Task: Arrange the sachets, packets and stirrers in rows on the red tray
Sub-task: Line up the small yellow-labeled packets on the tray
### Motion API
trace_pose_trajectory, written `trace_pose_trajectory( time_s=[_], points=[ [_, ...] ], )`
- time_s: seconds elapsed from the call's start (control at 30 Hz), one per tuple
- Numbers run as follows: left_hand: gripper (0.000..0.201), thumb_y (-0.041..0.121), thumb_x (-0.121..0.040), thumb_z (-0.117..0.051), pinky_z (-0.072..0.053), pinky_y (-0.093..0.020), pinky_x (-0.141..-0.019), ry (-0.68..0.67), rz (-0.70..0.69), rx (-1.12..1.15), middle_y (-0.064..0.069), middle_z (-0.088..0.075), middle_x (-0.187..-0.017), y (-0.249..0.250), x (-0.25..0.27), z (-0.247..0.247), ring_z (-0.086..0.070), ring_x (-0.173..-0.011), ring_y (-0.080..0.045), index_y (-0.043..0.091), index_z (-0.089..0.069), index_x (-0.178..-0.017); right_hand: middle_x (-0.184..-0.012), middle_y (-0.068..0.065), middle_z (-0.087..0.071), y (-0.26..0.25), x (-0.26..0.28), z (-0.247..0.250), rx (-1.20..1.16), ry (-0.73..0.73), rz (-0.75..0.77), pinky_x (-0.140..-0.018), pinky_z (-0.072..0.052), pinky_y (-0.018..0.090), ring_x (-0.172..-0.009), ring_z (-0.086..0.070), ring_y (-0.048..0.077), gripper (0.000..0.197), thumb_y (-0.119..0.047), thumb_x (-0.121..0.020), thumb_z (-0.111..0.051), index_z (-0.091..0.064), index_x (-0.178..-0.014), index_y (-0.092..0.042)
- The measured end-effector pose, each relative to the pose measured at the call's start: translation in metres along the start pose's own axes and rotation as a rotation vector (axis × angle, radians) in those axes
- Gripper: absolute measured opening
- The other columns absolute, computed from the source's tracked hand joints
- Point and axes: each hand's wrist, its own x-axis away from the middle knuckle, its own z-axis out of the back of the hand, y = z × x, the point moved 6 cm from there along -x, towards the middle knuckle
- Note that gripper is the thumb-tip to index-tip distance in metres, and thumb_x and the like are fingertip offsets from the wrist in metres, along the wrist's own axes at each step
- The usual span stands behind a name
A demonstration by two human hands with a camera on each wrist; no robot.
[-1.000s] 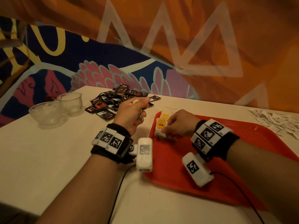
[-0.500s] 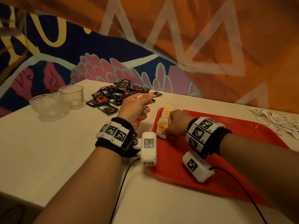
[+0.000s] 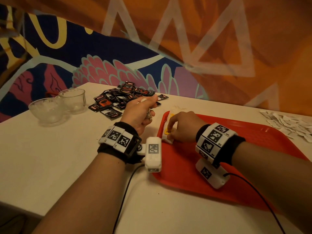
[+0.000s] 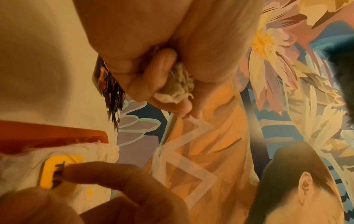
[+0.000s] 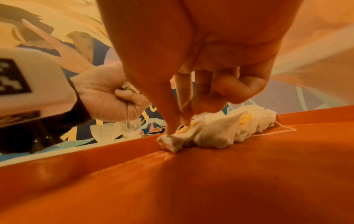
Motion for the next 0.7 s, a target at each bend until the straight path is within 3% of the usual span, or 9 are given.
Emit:
trace_pose_trajectory(
  time_s=[0.2, 0.37, 0.43, 0.53, 0.7],
  points=[
    [0.025, 0.036, -0.097, -0.062, -0.025, -0.015, -0.035, -0.034, 0.042, 0.017, 0.002, -0.055, -0.075, -0.001, 0.001, -0.003, -0.045, -0.051, -0.005, 0.011, -0.066, -0.097, -0.104, -0.006, -0.062, -0.004, -0.001, 0.002, 0.008, -0.002, 0.027, -0.071, -0.048, 0.026, -0.092, -0.059, 0.014, 0.020, -0.035, -0.082, -0.078, -0.074, -0.100, -0.028],
    [0.041, 0.047, -0.099, -0.051, -0.026, -0.013, -0.034, -0.048, 0.091, 0.099, 0.001, -0.055, -0.066, -0.002, 0.004, -0.008, -0.046, -0.050, -0.005, 0.008, -0.063, -0.095, -0.085, -0.010, -0.056, 0.004, 0.004, 0.034, -0.134, 0.146, 0.047, -0.076, -0.043, 0.026, -0.092, -0.057, 0.013, 0.013, -0.040, -0.081, -0.077, -0.073, -0.088, -0.031],
    [0.039, 0.044, -0.101, -0.050, -0.027, -0.013, -0.034, -0.057, 0.098, 0.097, 0.000, -0.055, -0.066, -0.003, 0.005, -0.010, -0.047, -0.051, -0.005, 0.008, -0.062, -0.093, -0.086, -0.010, -0.058, 0.007, 0.007, 0.047, -0.206, 0.206, 0.068, -0.073, -0.042, 0.023, -0.089, -0.058, 0.010, 0.011, -0.040, -0.082, -0.077, -0.072, -0.086, -0.030],
    [0.031, 0.032, -0.105, -0.047, -0.028, -0.014, -0.034, -0.085, 0.109, 0.103, -0.004, -0.055, -0.071, -0.006, 0.006, -0.017, -0.050, -0.053, -0.007, 0.006, -0.059, -0.093, -0.075, -0.011, -0.064, 0.013, 0.012, 0.060, -0.308, 0.290, 0.106, -0.060, -0.040, 0.019, -0.070, -0.060, 0.003, 0.009, -0.036, -0.084, -0.076, -0.072, -0.084, -0.028],
    [0.030, 0.028, -0.106, -0.042, -0.030, -0.015, -0.034, -0.132, 0.124, 0.096, -0.008, -0.060, -0.075, -0.009, 0.013, -0.030, -0.056, -0.058, -0.011, 0.005, -0.059, -0.096, -0.069, -0.012, -0.066, 0.016, 0.022, 0.064, -0.522, 0.380, 0.190, -0.064, -0.045, 0.019, -0.065, -0.061, -0.001, 0.007, -0.030, -0.082, -0.078, -0.072, -0.080, -0.031]
  ],
)
